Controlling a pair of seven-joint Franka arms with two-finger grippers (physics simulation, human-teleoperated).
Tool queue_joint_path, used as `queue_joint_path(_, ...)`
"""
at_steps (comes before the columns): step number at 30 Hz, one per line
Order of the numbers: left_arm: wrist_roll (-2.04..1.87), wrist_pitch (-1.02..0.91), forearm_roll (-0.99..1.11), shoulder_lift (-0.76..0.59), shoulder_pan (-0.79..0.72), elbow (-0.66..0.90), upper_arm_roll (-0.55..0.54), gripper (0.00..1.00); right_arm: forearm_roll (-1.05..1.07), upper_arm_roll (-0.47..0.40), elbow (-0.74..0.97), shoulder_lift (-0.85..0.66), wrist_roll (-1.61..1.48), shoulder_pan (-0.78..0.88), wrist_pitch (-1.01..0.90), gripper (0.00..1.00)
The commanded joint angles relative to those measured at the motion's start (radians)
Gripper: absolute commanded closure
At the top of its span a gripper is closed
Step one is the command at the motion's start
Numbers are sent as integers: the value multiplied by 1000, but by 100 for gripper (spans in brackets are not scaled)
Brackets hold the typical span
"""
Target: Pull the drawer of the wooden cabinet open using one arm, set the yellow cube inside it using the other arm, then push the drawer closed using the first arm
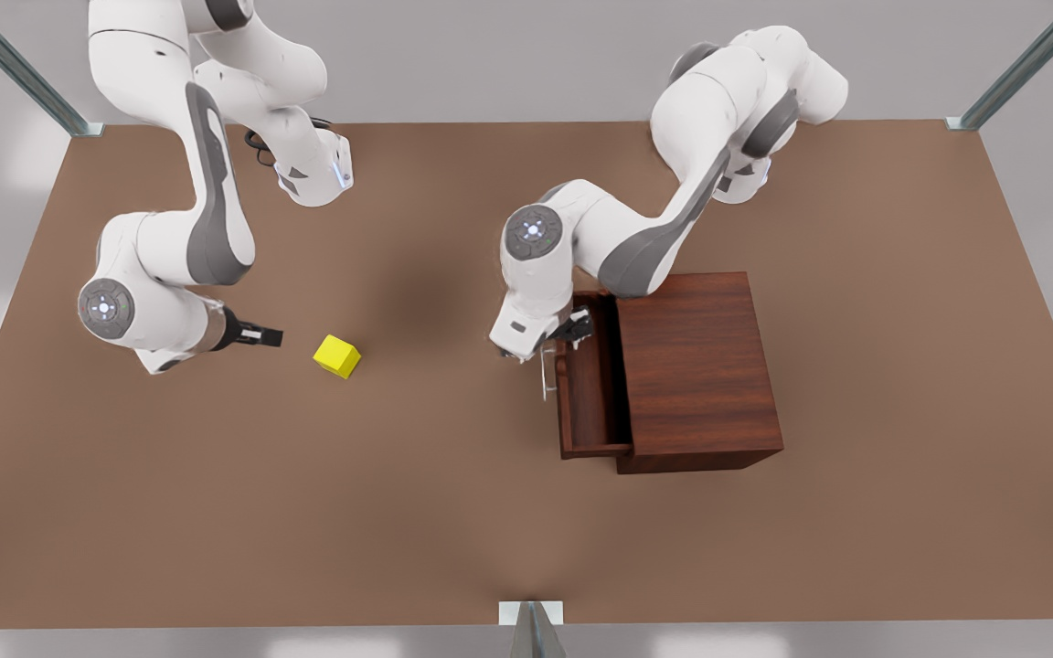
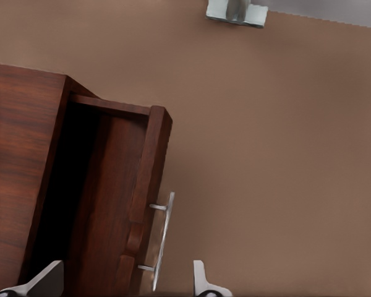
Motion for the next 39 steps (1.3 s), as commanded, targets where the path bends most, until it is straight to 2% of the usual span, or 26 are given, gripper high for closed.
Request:
queue_joint_path(1, 38, -341, -46, -99, 102, 2, -3, 0, 51, 1, -86, -15, 352, 25, 298, 0)
queue_joint_path(2, 265, -483, -48, -157, 202, 2, -3, 0, 74, 1, -107, 4, 354, 42, 343, 0)
queue_joint_path(4, 524, -637, -46, -231, 352, -1, -12, 0, 66, 1, -107, 96, 302, 63, 390, 0)
queue_joint_path(5, 689, -501, -103, -406, 475, -249, -25, 0, 71, -1, -115, 115, 322, 83, 413, 0)
queue_joint_path(6, 785, -226, -102, -616, 493, -634, -25, 0, 71, 1, -146, 116, 322, 85, 463, 0)
queue_joint_path(8, 788, -270, -109, -559, 490, -590, -31, 0, 72, 1, -241, 120, 388, 128, 634, 0)
queue_joint_path(10, 788, -270, -125, -552, 487, -590, -49, 0, 72, 1, -273, 129, 397, 134, 676, 0)
queue_joint_path(21, 790, -316, -157, -553, 510, -591, -52, 0, 72, 7, -354, 129, 323, 143, 694, 0)
queue_joint_path(29, 790, -321, -175, -558, 523, -591, -54, 0, 74, 5, -380, 138, 179, 129, 680, 0)
queue_joint_path(39, 788, -321, -172, -558, 523, -590, -54, 0, 74, 5, -380, 185, 156, 142, 693, 0)
